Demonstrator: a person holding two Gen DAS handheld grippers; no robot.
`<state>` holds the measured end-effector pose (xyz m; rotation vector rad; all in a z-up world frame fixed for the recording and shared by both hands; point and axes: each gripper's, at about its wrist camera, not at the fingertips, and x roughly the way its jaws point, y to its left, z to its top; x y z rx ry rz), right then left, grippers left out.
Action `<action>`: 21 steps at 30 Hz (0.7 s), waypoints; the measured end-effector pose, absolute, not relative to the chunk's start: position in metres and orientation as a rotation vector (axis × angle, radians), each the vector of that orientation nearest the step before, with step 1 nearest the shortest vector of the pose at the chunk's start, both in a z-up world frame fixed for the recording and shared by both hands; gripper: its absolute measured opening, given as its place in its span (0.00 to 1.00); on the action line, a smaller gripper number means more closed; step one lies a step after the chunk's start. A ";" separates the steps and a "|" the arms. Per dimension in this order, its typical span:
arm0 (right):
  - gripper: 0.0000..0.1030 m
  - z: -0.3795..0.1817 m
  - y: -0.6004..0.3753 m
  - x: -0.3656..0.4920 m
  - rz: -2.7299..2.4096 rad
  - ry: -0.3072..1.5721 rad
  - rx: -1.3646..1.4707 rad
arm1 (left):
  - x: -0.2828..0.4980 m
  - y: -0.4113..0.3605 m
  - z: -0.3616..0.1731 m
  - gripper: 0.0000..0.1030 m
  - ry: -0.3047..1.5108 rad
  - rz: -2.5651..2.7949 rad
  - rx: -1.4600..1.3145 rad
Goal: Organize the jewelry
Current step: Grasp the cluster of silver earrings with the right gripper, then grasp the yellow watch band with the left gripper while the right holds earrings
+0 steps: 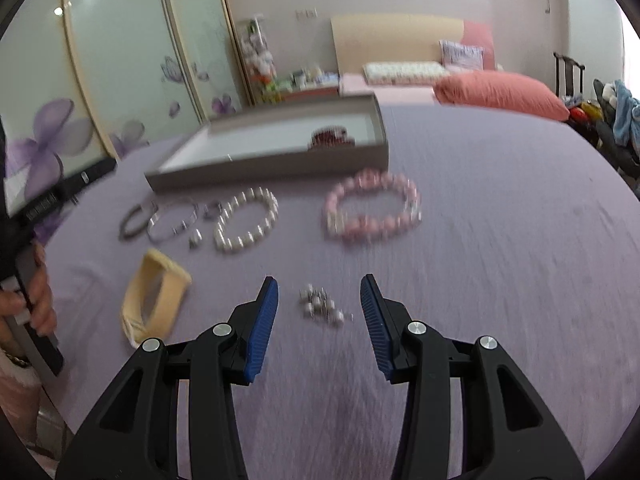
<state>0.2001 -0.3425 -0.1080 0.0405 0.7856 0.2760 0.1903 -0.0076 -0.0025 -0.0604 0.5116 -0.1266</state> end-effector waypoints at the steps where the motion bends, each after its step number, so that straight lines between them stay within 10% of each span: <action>1: 0.43 -0.108 -0.343 0.200 0.276 0.786 0.041 | 0.190 -0.009 -0.002 0.47 0.512 -0.127 -0.062; 9: 0.41 -0.122 -0.319 0.205 0.229 0.857 -0.088 | 0.186 -0.019 0.000 0.51 0.520 -0.147 -0.053; 13: 0.15 -0.123 -0.316 0.209 0.204 0.864 -0.114 | 0.181 -0.025 -0.002 0.52 0.535 -0.161 -0.055; 21: 0.06 -0.123 -0.339 0.187 0.200 0.851 -0.073 | 0.165 -0.035 -0.013 0.63 0.591 -0.216 -0.048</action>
